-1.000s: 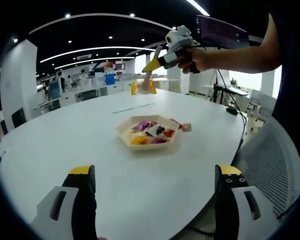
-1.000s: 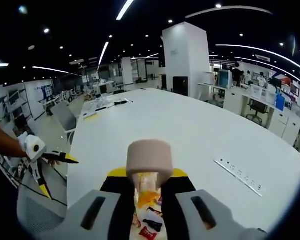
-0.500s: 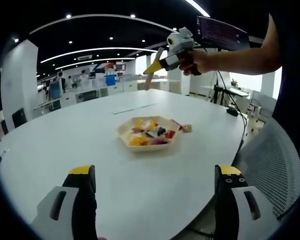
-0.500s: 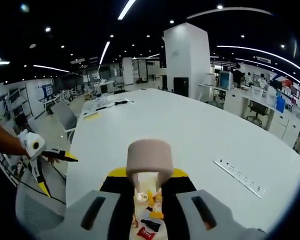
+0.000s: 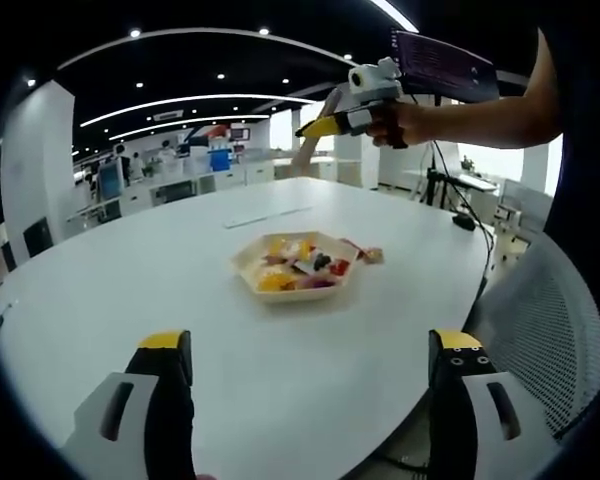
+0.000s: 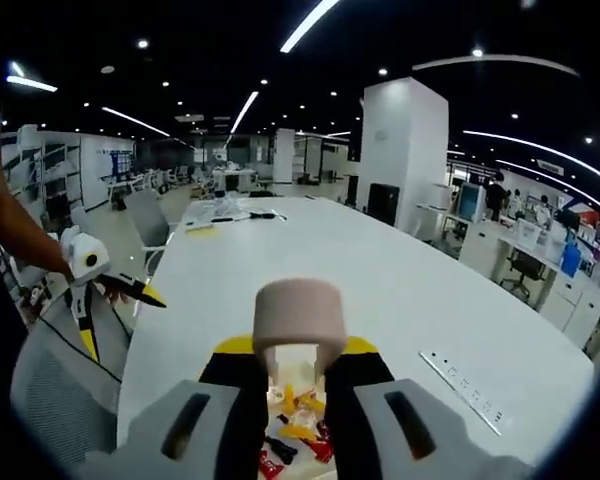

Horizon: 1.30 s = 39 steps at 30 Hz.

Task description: Place the target food into the container with the food tongs after gripping and lifting it, then release it inside without dropping or visibly crushing the food.

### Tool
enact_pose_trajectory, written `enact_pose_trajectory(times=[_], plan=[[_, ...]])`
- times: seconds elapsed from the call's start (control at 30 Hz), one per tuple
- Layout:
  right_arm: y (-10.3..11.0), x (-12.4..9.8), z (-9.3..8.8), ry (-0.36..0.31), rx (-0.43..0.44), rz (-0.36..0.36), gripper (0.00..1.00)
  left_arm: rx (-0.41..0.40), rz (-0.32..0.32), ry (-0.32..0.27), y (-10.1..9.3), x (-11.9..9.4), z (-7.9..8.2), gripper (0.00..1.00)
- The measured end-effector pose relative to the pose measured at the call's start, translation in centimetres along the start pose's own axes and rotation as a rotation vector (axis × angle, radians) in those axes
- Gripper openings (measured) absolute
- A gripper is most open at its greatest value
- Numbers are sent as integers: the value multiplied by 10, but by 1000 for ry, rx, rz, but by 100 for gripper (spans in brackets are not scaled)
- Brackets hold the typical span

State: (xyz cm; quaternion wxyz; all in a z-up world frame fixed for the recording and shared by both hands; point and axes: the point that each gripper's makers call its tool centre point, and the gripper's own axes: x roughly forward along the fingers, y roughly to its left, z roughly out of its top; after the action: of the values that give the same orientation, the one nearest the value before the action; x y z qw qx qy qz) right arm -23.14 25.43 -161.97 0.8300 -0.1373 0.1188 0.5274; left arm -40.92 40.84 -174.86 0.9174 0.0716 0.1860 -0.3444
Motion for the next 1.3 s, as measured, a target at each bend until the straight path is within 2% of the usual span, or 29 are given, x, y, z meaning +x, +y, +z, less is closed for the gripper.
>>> enact_pose_trajectory(times=[0.13,0.47,0.57,0.7,1.07,1.3], plan=[[3,-8,-1,2,42,25,20,4,0,4,0,0,-1,95],[3,-31,-9,-7,10,54,20,8,-7,15,-3,1,-2,94],[2,-35,-10,-11,-44,53,20,9,-8,20,-2,1,-4,94],[0,-45,-15,-15,-44,62,20,10,-11,24,-3,1,-5,94],[-19,-79,-34,-9,15,-8,21,6,-18,34,-5,2,-7,94],[-25,-94,-48,4,38,-50,22,-1,-25,10,-6,2,-3,98]])
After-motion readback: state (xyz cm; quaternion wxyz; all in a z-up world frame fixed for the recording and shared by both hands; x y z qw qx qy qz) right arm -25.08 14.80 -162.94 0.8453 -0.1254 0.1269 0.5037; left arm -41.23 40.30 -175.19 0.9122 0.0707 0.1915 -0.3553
